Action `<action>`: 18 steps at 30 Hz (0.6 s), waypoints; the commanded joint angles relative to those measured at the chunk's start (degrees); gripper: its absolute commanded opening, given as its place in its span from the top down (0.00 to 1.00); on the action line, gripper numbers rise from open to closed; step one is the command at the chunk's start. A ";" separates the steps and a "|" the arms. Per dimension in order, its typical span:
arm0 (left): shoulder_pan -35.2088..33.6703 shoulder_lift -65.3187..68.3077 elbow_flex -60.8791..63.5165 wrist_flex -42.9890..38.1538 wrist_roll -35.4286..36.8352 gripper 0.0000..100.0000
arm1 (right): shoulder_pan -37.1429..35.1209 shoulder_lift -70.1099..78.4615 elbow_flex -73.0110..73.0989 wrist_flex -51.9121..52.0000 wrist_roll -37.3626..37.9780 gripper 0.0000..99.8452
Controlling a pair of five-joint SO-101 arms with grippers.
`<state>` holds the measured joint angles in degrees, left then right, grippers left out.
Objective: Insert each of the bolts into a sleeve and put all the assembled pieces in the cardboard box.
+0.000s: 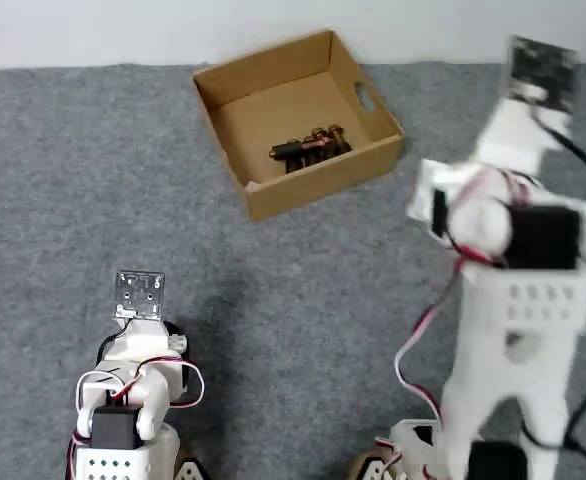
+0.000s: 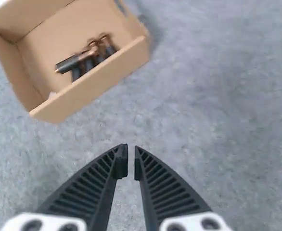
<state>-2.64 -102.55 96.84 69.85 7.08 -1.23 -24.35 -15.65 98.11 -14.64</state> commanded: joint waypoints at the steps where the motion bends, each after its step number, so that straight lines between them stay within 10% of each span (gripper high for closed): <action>1: 0.18 -0.44 -0.31 0.26 0.09 1.00 | 2.51 -7.43 -1.23 2.68 -0.62 0.99; 18: 0.18 -0.44 -0.31 0.26 0.09 1.00 | 2.77 -48.40 38.51 -4.00 0.00 0.99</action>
<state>-2.64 -102.55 96.84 69.85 7.08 0.79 -66.29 14.77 97.76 -14.64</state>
